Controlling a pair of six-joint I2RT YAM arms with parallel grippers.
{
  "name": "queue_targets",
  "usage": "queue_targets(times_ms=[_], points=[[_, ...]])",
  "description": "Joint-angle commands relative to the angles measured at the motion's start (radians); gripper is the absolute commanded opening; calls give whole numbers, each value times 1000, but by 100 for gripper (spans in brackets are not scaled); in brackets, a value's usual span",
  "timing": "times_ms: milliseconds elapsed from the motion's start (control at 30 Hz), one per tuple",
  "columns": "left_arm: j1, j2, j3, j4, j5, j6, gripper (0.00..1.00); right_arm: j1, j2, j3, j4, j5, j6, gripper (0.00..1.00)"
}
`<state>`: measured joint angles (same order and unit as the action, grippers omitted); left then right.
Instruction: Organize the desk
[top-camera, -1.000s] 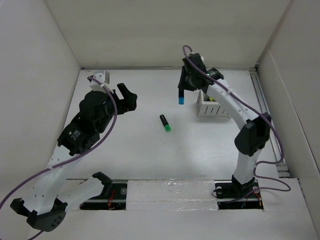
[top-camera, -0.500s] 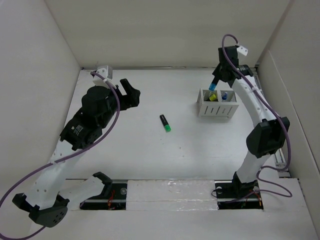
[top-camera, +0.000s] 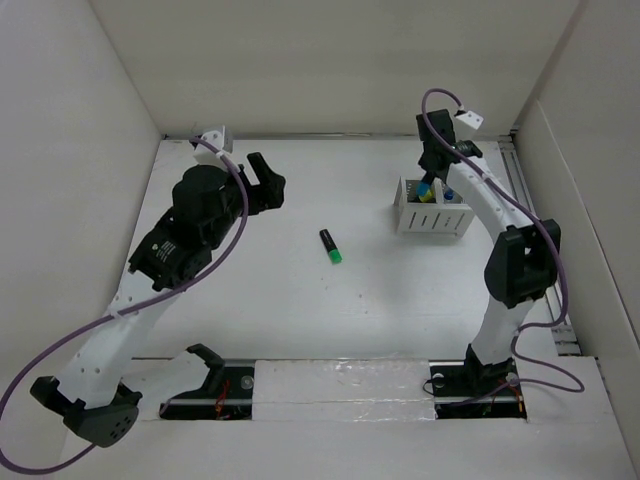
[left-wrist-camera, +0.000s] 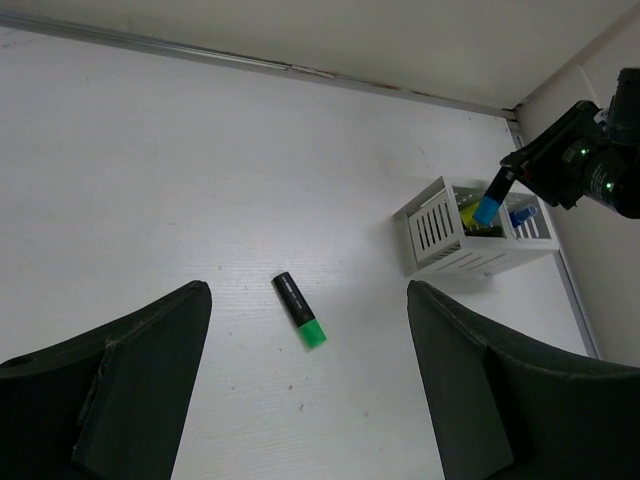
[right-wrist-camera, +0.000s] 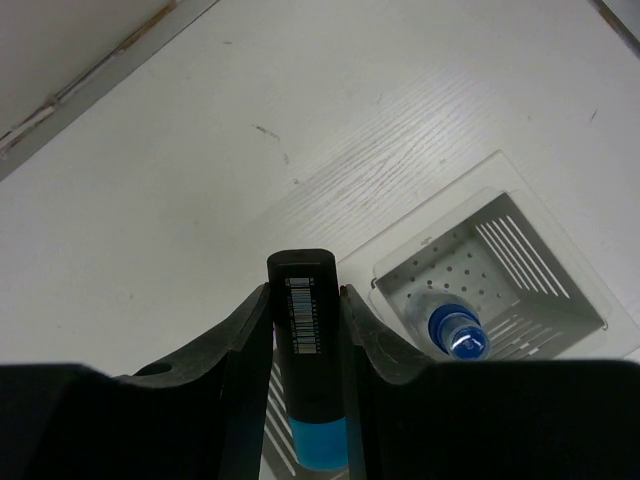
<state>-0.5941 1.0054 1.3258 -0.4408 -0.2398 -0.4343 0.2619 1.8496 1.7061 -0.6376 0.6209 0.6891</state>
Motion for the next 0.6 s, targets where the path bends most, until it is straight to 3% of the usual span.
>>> queue_targets(times_ms=[0, 133, 233, 367, 467, 567], points=[[0, 4, 30, 62, 2, 28, 75, 28, 29, 15, 44, 80, 30, 5], [10, 21, 33, 73, -1, 42, 75, 50, 54, 21, 35, 120, 47, 7], [22, 33, 46, 74, 11, 49, 75, 71, 49, 15, 18, 135, 73, 18], [43, 39, 46, 76, 39, 54, 76, 80, 27, 1, -16, 140, 110, 44], [43, 36, 36, 74, 43, 55, 76, 89, -16, -16, -17, 142, 112, 54], [43, 27, 30, 71, 48, 52, 76, 100, -79, -23, -22, 129, 107, 55]])
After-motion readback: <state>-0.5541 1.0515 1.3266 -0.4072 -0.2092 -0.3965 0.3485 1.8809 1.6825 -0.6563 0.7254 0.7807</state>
